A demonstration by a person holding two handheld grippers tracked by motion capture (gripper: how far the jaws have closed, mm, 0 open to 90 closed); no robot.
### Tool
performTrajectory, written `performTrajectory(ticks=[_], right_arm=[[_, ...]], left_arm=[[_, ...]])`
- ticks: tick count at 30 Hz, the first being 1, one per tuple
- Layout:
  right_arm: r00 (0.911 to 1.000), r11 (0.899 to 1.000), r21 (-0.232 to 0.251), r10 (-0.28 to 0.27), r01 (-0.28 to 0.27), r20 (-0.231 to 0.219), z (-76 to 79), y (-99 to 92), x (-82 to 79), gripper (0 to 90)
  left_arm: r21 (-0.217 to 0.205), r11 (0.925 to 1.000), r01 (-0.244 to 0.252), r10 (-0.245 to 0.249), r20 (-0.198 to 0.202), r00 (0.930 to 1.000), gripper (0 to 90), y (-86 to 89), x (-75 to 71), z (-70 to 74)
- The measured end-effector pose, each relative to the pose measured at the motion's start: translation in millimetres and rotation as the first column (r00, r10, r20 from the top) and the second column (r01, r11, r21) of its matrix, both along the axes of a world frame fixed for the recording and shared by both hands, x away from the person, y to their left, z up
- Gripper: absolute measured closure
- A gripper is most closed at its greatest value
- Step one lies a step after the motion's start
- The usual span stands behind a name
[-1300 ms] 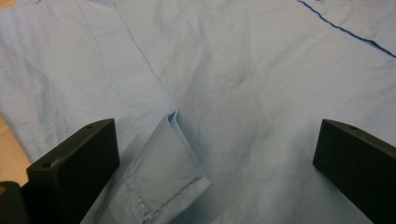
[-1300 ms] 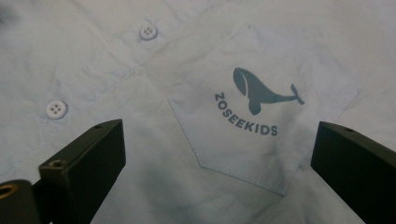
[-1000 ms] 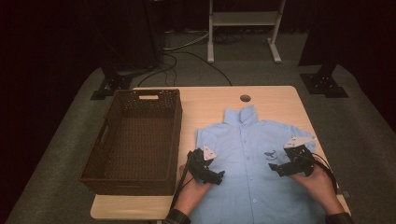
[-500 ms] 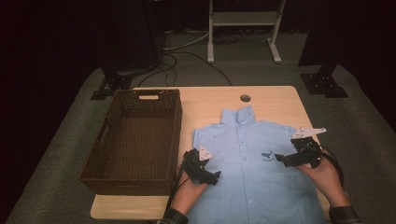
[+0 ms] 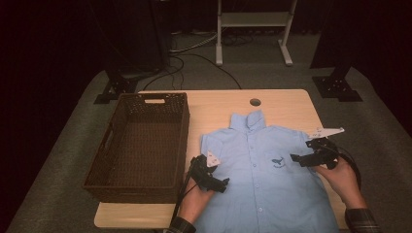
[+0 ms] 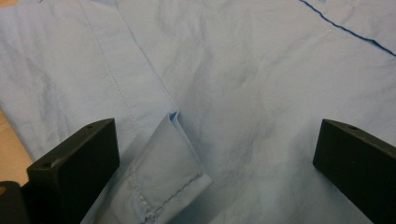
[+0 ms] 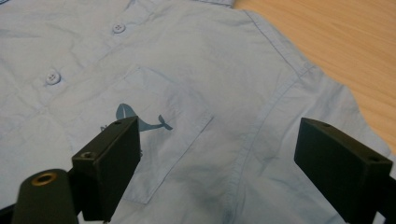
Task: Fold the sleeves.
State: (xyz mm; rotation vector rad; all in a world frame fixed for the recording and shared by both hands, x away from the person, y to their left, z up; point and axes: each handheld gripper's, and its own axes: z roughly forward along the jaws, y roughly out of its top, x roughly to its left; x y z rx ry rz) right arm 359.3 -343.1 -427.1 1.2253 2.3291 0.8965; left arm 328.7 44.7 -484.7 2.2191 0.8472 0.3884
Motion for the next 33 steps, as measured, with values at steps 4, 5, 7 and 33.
performTrajectory(ticks=[4, 5, 7, 33], right_arm=[[0.9999, 1.000, -0.002, -0.010, 0.010, 0.005, 0.9, -4.0, 4.3, 13.6], [0.9999, 1.000, 0.002, -0.015, 0.015, 0.003, 1.0, -5.7, 5.8, 13.6], [0.9997, 1.000, 0.006, -0.025, 0.025, 0.004, 1.1, -9.8, 8.7, 13.7], [0.9932, 0.993, 0.027, -0.116, 0.116, -0.005, -2.1, -50.2, 39.3, 16.4]], left_arm=[[-0.001, 1.0000, 0.000, 0.000, 0.000, 1.0000, 0.0, 0.0, 0.1, 0.0], [0.000, 1.0000, 0.000, 0.000, -0.001, 1.0000, 0.0, 0.0, 0.0, 0.0], [0.000, 1.0000, 0.000, 0.000, -0.001, 1.0000, 0.0, 0.0, 0.0, 0.0], [0.000, 1.0000, 0.001, -0.001, -0.001, 1.0000, 0.0, 0.0, 0.5, 0.0]])
